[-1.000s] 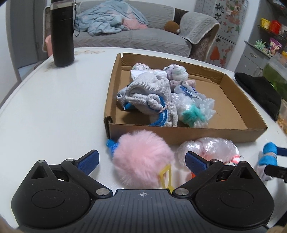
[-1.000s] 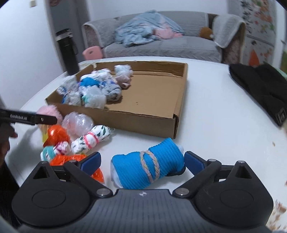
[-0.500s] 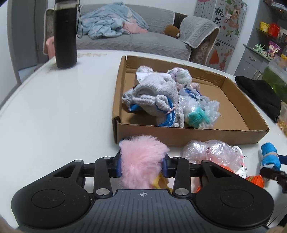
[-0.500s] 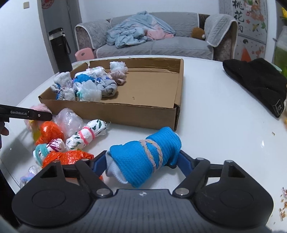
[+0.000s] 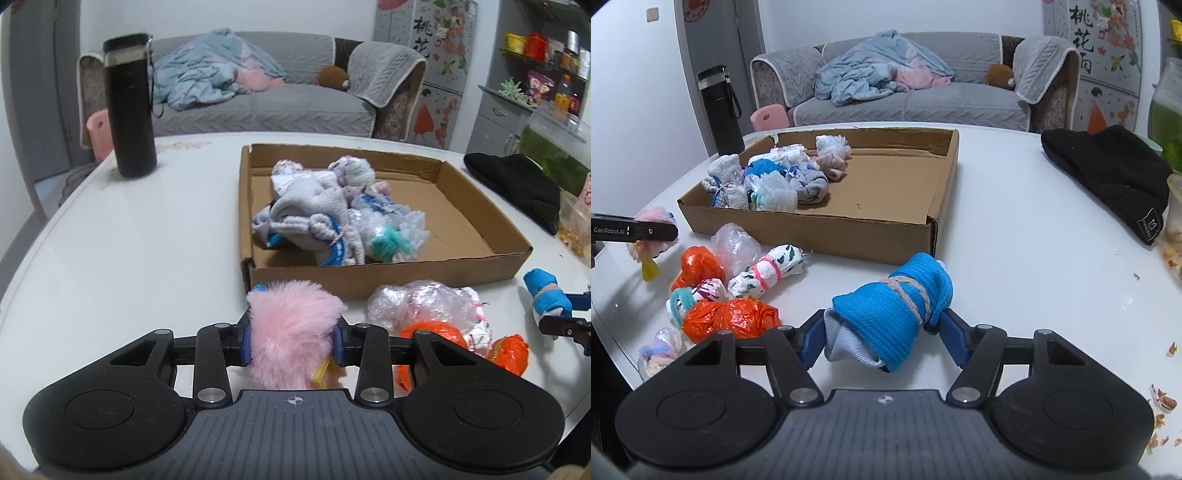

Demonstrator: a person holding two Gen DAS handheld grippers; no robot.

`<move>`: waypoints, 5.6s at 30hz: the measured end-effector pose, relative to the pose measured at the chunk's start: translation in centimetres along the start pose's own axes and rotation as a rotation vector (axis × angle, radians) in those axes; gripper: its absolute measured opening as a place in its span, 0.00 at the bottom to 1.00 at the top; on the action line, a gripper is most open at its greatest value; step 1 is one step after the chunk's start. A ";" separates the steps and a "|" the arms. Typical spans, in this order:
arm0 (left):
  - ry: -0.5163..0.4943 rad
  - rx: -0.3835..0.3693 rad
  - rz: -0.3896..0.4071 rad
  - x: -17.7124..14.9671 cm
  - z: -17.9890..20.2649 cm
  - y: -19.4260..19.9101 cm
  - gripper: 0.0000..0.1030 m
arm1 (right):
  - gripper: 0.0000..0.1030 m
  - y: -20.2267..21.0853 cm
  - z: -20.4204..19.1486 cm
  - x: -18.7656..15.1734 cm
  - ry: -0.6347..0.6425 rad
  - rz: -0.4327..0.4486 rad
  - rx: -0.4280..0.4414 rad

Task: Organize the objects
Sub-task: 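Carry the pink fluffy ball and blue rope-tied sock into the tray and open both grippers, then move both tools back toward the remaining bundles on the table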

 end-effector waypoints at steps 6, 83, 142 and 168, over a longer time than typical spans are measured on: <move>0.000 -0.019 -0.005 0.2 0.6 -0.2 0.43 | 0.57 -0.2 0.4 -0.3 0.002 -0.003 -0.001; -0.284 -0.104 -0.180 11.6 16.1 -21.9 0.63 | 0.47 -14.9 5.3 14.7 0.505 -0.041 0.077; -0.185 -0.093 -0.119 11.5 10.9 -10.1 0.85 | 0.78 -9.2 2.6 15.0 0.381 -0.094 0.050; 0.039 -0.144 -0.104 -5.4 4.7 4.2 0.92 | 0.90 0.0 -5.8 4.4 0.233 0.035 0.142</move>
Point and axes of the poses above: each gripper's, at about its wrist camera, not at the fingertips, and y roughly against the way its jaws point, z to its right, x to its top, the point moved 2 cm from there along -y, roughly the way its jaws point, and after that the axes turned 15 degrees about y, right-handed, at the moved point
